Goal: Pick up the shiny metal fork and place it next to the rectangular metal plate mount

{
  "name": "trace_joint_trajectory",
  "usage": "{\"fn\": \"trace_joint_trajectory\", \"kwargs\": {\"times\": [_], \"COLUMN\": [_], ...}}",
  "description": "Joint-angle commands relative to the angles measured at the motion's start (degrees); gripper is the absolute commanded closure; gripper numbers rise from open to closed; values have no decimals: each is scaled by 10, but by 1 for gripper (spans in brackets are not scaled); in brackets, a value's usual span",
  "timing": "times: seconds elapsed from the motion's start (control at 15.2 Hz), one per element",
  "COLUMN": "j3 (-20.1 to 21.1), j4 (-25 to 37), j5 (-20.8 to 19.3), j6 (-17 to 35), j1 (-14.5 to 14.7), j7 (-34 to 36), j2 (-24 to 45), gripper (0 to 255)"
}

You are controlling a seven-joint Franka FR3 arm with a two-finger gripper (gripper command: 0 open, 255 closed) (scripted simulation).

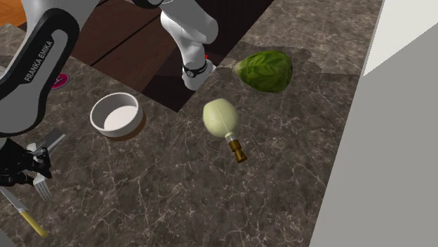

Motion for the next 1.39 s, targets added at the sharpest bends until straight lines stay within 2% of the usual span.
{"fn": "trace_joint_trajectory", "kwargs": {"times": [0.0, 0.79, 1.32], "j3": [1, 6, 6], "j4": [-10, -53, -53], "j5": [1, 11, 11], "j6": [13, 92, 92], "j1": [0, -1, -1], "j7": [-1, -13, -13], "j2": [3, 39, 39], "gripper": [255, 255, 255]}}
